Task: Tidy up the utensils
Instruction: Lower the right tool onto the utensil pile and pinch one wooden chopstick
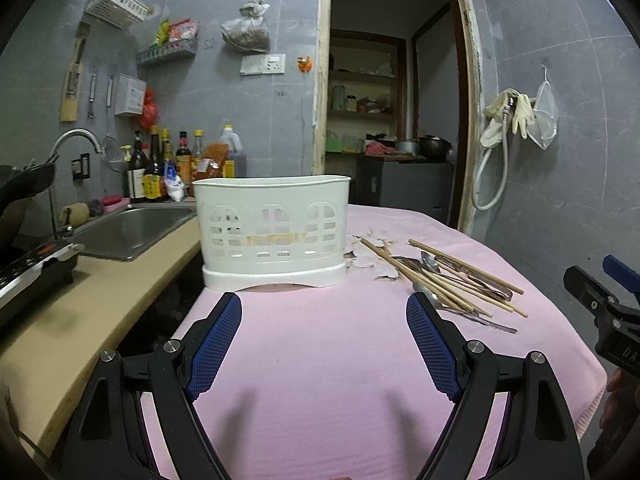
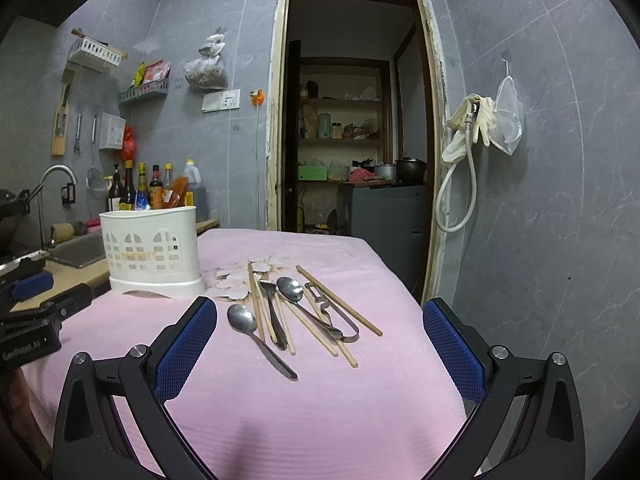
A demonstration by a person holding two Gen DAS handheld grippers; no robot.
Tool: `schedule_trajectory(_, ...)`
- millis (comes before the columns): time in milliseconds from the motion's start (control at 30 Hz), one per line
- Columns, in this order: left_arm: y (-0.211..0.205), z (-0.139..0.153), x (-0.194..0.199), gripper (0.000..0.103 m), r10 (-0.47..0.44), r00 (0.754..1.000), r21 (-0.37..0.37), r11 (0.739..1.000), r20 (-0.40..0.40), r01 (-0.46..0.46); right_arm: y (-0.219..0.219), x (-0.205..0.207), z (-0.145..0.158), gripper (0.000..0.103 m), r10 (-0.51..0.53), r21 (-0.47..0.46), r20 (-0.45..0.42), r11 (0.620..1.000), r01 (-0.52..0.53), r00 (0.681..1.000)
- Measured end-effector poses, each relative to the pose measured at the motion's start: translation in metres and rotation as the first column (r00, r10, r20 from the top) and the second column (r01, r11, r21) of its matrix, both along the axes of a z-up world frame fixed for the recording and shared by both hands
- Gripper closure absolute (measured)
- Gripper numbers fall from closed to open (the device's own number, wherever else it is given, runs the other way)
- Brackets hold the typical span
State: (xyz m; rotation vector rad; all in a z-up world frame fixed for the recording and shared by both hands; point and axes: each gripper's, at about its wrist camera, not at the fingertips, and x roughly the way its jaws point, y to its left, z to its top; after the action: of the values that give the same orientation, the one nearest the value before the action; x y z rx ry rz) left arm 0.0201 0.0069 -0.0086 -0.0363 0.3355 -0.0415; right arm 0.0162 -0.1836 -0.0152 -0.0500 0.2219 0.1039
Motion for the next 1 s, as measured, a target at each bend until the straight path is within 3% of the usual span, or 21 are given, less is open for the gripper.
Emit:
schedule_trajectory(267, -0.006, 0.009, 0.044, 0.023, -0.107, 0.988, -0.062, 0.993, -0.108, 0.101, -0.019, 0.03, 0.009, 0.0, 0.067, -0.044, -0.054, 0.997, -0.069, 0.996)
schedule_trajectory(433, -0.014, 0.01, 0.081, 0.023, -0.187, 0.962, -0.119, 0.979, -0.198, 0.166, -0.037, 0.069, 0.012, 0.0, 0.131, -0.053, -0.159, 0.989, -0.141, 0.979)
schedule_trajectory(567, -0.024, 0.01, 0.106, 0.029, -0.256, 0.93, -0.144, 0.964, -0.262, 0.224, -0.046, 0.102, 0.008, 0.015, 0.175, -0.038, -0.269, 0.981, -0.192, 0.947)
schedule_trajectory(767, -0.039, 0.002, 0.141, 0.052, -0.341, 0.861, -0.185, 0.939, -0.377, 0.291, -0.054, 0.148, 0.0, 0.039, 0.21, -0.036, -0.391, 0.969, -0.243, 0.896)
schedule_trajectory(1000, -0.041, -0.008, 0.171, 0.075, -0.387, 0.783, -0.265, 0.92, -0.488, 0.29, -0.055, 0.207, -0.012, 0.064, 0.275, 0.011, -0.529, 0.948, -0.317, 0.803)
